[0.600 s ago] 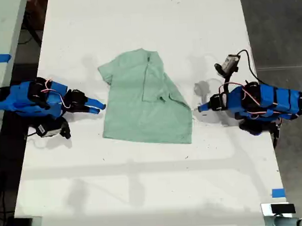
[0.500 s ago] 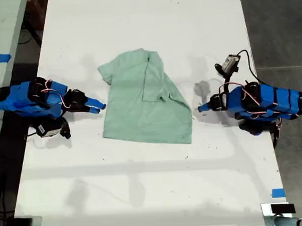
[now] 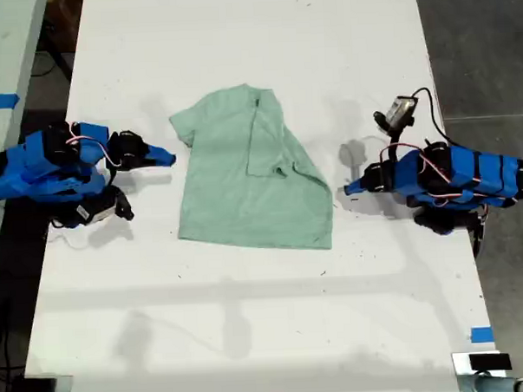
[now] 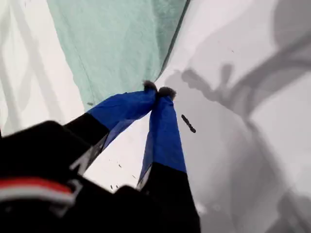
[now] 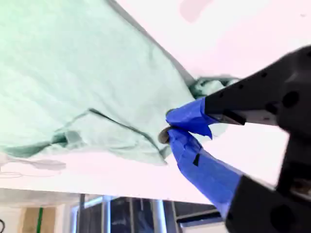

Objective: Fold t shirt

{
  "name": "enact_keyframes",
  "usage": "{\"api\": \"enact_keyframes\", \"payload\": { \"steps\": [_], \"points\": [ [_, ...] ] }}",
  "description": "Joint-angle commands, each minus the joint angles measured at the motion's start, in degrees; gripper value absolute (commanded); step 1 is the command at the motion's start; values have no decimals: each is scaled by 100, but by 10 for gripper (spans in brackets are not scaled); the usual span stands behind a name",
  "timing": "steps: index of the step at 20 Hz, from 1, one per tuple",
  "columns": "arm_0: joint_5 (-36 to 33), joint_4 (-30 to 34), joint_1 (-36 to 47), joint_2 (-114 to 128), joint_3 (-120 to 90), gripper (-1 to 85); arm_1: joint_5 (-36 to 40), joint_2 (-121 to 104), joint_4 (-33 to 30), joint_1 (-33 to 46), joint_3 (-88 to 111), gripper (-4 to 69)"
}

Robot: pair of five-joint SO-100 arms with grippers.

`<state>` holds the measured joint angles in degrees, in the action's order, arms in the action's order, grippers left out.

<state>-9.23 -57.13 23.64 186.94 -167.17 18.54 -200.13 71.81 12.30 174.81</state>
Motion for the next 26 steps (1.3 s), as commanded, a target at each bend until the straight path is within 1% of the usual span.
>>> {"api": "enact_keyframes", "payload": {
  "steps": [1, 2, 3, 5, 10, 15, 18, 19, 20, 21, 22, 24, 26],
  "points": [
    [-1283, 158, 1389, -2927, 1538, 98, -44, -97, 0, 62, 264, 8],
    [-1854, 272, 1828, -3806, 2030, 115, -44, -97, 0, 44, 264, 8],
    [-2250, 325, 2109, -4632, 2540, 121, -35, -97, 0, 44, 264, 8],
    [-2628, 439, 2312, -5897, 3384, 131, -26, -97, -9, 53, 264, 8],
    [-2971, 633, 2936, -7462, 4131, 146, -26, -97, -9, 35, 264, 8],
    [-3041, 782, 3234, -8139, 4544, 146, -18, -97, -9, 35, 264, 8],
    [-3041, 773, 3313, -8991, 5080, 150, -18, -97, -9, 26, 264, 8],
    [-2962, 677, 3375, -9431, 5282, 148, -18, -97, -9, 26, 264, 8],
    [-2979, 554, 3480, -9888, 5520, 128, -18, -97, -9, 18, 264, 8],
    [-2988, 334, 3542, -10310, 5836, 54, -18, -97, -9, 18, 264, 8],
    [-2918, 97, 3577, -10573, 6073, -1, -9, -97, -9, 18, 264, 8],
    [-2769, -255, 3384, -10441, 6354, -1, -9, -97, -9, 18, 264, 8],
    [-2514, -659, 3023, -9976, 6759, -1, 0, -97, -18, 18, 264, 8]
  ]
}}
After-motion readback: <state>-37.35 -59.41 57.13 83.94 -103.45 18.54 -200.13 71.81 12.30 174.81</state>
